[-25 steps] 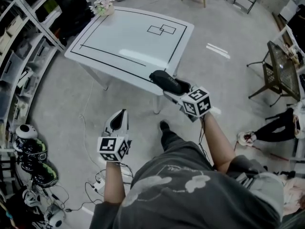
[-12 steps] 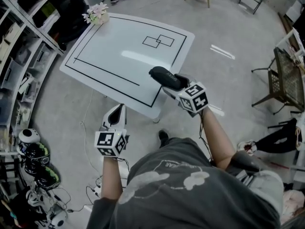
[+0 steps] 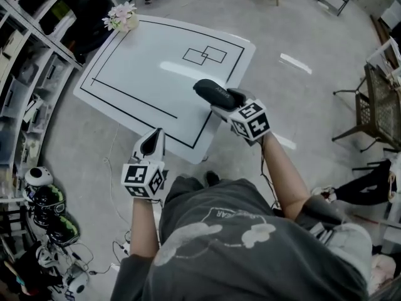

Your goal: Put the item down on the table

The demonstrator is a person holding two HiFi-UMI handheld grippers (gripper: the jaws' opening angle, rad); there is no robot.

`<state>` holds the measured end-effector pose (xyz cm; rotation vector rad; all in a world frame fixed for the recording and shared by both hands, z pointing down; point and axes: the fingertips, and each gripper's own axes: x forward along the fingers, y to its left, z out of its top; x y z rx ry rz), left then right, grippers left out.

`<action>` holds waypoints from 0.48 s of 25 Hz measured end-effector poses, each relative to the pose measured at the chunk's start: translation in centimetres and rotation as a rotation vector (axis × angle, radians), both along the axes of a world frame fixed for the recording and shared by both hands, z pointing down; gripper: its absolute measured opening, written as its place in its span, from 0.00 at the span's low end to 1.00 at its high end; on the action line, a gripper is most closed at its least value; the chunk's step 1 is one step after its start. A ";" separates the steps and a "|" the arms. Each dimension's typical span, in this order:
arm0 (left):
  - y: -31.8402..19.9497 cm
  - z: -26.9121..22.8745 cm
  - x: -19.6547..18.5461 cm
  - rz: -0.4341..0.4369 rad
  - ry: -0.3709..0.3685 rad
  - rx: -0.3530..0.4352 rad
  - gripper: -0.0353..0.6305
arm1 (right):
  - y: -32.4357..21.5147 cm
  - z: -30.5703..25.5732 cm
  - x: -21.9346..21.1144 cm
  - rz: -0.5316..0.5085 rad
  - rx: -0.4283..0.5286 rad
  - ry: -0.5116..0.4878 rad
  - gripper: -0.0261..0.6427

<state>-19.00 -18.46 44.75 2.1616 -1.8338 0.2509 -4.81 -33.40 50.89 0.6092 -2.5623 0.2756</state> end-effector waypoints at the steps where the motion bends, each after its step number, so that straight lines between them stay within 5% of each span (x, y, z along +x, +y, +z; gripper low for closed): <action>1: -0.3 0.0 -0.1 0.004 0.000 0.000 0.06 | -0.4 0.0 -0.1 0.003 0.005 0.004 0.52; 12: -8.6 1.3 -4.1 0.128 -0.003 -0.011 0.06 | -6.6 1.2 -2.3 0.079 0.056 0.102 0.52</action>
